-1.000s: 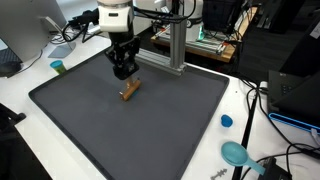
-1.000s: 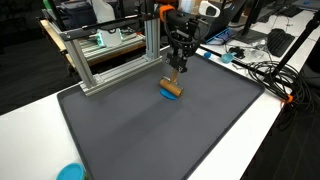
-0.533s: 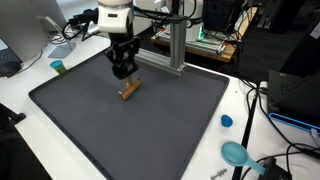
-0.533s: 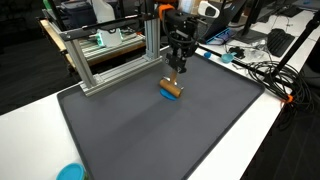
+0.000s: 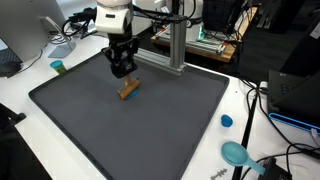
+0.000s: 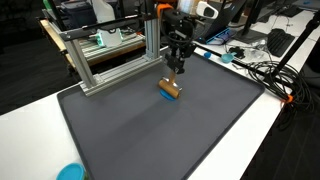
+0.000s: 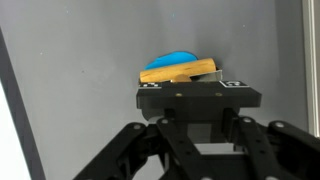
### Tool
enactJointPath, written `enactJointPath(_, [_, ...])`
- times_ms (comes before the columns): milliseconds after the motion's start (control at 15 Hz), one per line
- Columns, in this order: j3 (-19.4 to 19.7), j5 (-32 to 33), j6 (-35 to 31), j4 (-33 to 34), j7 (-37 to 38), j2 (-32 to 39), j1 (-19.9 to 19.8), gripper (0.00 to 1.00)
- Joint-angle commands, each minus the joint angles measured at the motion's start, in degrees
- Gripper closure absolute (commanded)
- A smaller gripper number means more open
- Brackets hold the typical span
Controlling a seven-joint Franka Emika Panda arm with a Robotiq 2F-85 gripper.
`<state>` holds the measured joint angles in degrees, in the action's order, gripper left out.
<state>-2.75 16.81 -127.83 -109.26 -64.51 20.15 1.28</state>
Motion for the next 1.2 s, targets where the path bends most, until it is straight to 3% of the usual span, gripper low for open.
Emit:
enactJointPath(0, [1.14,2.61,0.95,-0.16,2.56,3.64,-0.27,0.78])
enactJointPath(1133, [1.91,2.89,0.85,0.03,5.43,4.72,-0.65,0.78])
